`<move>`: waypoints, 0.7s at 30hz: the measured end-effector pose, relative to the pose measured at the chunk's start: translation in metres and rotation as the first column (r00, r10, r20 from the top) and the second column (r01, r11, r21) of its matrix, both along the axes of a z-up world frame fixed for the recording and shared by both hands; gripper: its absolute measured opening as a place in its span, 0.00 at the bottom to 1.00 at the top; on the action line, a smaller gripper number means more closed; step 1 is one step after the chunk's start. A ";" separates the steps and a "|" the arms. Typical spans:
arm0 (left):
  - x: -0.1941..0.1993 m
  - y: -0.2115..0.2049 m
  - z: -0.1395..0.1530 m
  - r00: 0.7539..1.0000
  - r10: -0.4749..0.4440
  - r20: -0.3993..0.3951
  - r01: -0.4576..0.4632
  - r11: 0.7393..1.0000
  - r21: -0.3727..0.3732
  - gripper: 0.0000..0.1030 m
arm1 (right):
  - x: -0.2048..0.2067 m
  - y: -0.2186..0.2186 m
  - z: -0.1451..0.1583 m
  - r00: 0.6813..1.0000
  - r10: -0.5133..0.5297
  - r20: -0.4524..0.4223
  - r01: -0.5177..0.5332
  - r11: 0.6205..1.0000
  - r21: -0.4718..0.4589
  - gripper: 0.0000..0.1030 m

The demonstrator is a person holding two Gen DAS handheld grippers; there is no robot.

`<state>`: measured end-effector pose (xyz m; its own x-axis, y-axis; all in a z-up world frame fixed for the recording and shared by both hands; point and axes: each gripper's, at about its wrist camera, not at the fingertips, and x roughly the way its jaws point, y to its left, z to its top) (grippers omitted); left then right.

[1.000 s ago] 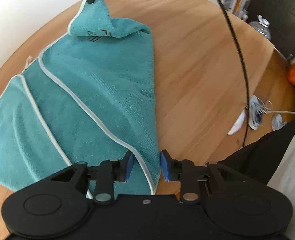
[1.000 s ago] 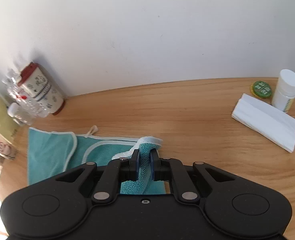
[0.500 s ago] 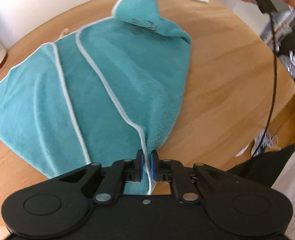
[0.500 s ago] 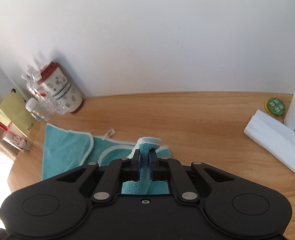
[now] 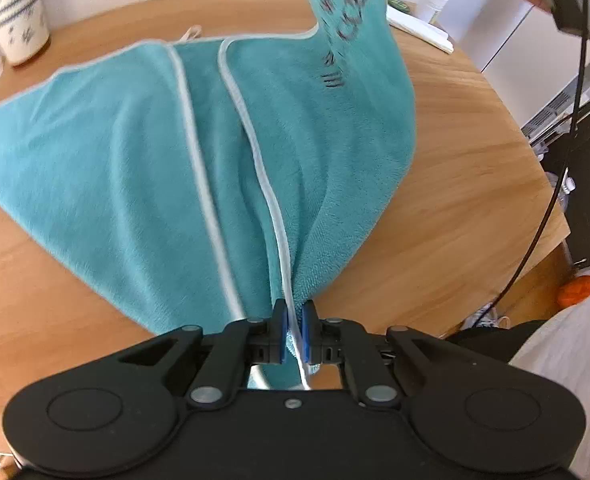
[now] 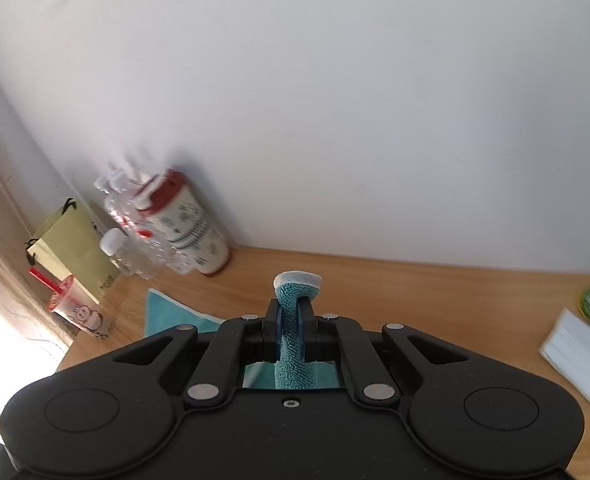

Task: Fold towel
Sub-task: 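Fold the lifted towel edge over with the left gripper and open it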

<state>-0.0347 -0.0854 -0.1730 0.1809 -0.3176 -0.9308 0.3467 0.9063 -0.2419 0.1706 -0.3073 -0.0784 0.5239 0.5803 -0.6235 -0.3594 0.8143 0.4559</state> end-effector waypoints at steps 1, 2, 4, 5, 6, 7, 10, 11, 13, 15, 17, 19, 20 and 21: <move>0.001 0.005 0.000 1.000 0.000 -0.003 0.000 1.000 -0.021 0.06 | 0.001 0.008 0.005 1.000 0.013 0.008 -0.013 1.000 0.000 0.07; 0.002 0.009 -0.001 1.000 -0.003 -0.005 0.002 0.999 -0.039 0.06 | 0.002 0.017 0.009 1.000 0.026 0.015 -0.026 1.000 0.001 0.07; 0.003 0.015 -0.001 1.000 -0.006 -0.006 0.006 0.998 -0.063 0.06 | 0.004 0.035 0.018 0.998 0.048 0.031 -0.048 0.999 0.001 0.07; 0.005 0.018 -0.002 1.000 -0.010 -0.010 0.009 0.997 -0.083 0.06 | 0.006 0.052 0.025 0.997 0.070 0.045 -0.070 0.998 -0.001 0.07; 0.006 0.021 -0.003 1.000 -0.014 -0.013 0.013 0.995 -0.099 0.06 | 0.007 0.058 0.028 0.996 0.079 0.050 -0.079 0.997 0.000 0.07; 0.007 0.023 -0.004 1.000 -0.019 -0.014 0.017 0.993 -0.119 0.06 | 0.007 0.063 0.031 0.995 0.087 0.052 -0.087 0.996 0.003 0.07; 0.009 0.029 -0.009 0.999 -0.039 -0.012 0.037 0.984 -0.173 0.06 | 0.017 0.101 0.043 0.988 0.134 0.073 -0.135 0.991 0.014 0.06; 0.009 0.031 -0.011 0.999 -0.044 -0.012 0.041 0.982 -0.183 0.06 | 0.019 0.110 0.045 0.986 0.146 0.079 -0.147 0.989 0.010 0.06; 0.011 0.035 -0.016 0.999 -0.049 -0.015 0.044 0.979 -0.201 0.06 | 0.025 0.129 0.049 0.981 0.171 0.093 -0.172 0.985 0.002 0.06; 0.013 0.041 -0.021 0.999 -0.048 -0.021 0.042 0.974 -0.223 0.06 | 0.035 0.159 0.053 0.971 0.212 0.112 -0.213 0.977 -0.007 0.05; 0.016 0.049 -0.025 0.999 -0.032 -0.033 0.023 0.968 -0.248 0.06 | 0.041 0.179 0.053 0.967 0.230 0.113 -0.232 0.973 -0.003 0.05; 0.019 0.059 -0.029 0.999 -0.009 -0.044 -0.003 0.961 -0.277 0.06 | 0.048 0.197 0.049 0.964 0.247 0.101 -0.248 0.969 -0.002 0.05; 0.021 0.064 -0.032 0.999 0.004 -0.052 -0.019 0.956 -0.293 0.06 | 0.052 0.210 0.044 0.962 0.258 0.091 -0.259 0.966 -0.003 0.05; 0.022 0.069 -0.033 0.998 0.013 -0.057 -0.030 0.952 -0.306 0.06 | 0.056 0.223 0.040 0.960 0.269 0.081 -0.270 0.963 -0.004 0.05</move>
<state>-0.0129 -0.0168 -0.2062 0.1434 -0.5853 -0.7980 0.3066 0.7929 -0.5265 0.2270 -0.0839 -0.0388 0.3953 0.7110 -0.5816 -0.6004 0.6792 0.4222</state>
